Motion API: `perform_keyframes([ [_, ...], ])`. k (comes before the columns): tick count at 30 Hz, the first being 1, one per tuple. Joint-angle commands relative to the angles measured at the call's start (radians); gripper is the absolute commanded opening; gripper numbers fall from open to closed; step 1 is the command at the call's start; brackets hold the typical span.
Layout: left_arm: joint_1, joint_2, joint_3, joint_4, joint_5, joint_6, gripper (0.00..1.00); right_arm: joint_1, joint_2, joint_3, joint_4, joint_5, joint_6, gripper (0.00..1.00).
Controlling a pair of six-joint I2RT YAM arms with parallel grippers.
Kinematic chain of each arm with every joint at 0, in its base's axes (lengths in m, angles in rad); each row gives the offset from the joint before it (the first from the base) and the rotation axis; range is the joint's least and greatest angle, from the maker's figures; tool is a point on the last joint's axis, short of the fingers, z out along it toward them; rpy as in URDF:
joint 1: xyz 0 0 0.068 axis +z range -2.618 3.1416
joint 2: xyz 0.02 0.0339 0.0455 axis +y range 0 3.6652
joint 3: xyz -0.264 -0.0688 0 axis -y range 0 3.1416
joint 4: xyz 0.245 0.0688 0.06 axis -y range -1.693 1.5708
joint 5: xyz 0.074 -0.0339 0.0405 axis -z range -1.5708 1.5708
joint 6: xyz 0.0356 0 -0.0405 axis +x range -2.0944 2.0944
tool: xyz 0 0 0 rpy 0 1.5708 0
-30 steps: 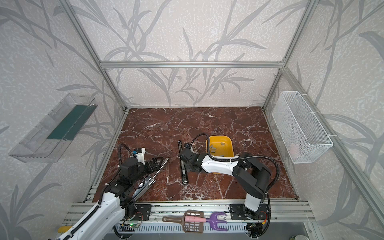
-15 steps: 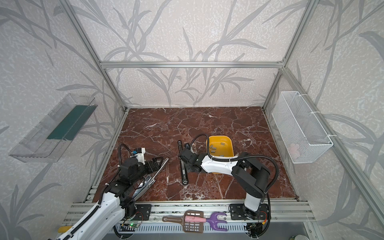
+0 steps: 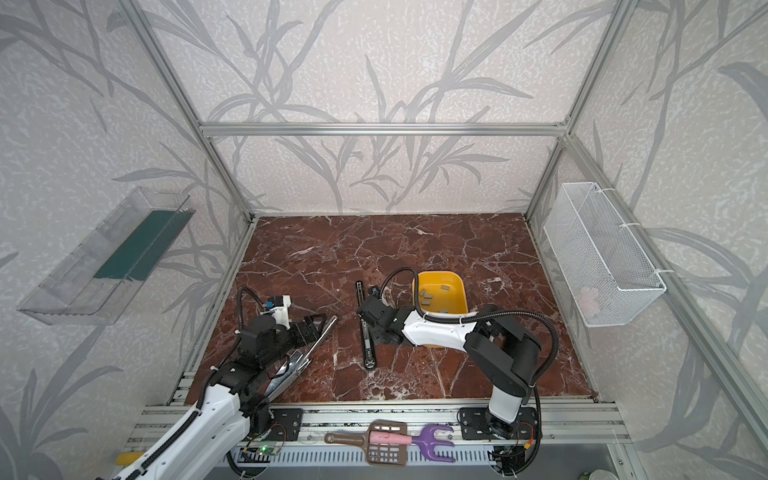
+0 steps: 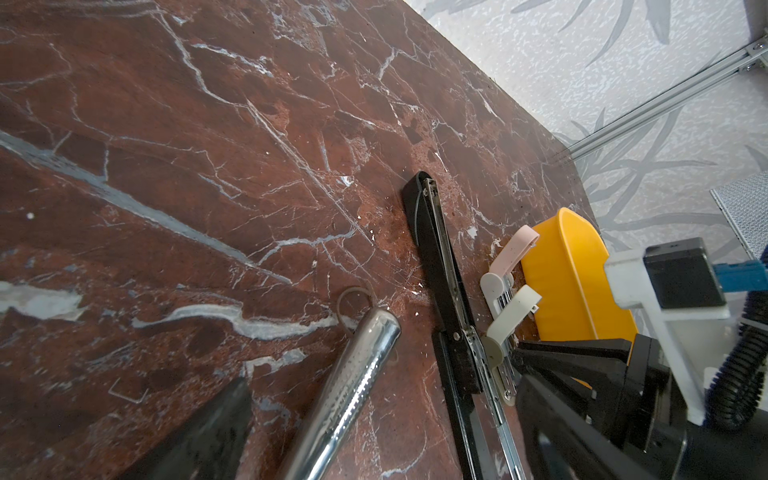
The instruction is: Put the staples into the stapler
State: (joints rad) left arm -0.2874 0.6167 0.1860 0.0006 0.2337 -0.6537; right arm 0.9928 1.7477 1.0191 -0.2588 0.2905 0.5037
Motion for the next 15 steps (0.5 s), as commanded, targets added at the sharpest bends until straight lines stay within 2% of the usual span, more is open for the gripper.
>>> perform_keyframes([
  [1, -0.005, -0.009, 0.006, 0.004, -0.016, 0.011, 0.99, -0.005, 0.009, 0.021, -0.009, -0.006, -0.001, 0.07],
  [15, -0.006, -0.008, 0.006, 0.004, -0.017, 0.011, 0.99, -0.004, 0.022, 0.029, -0.016, -0.007, 0.001, 0.07],
])
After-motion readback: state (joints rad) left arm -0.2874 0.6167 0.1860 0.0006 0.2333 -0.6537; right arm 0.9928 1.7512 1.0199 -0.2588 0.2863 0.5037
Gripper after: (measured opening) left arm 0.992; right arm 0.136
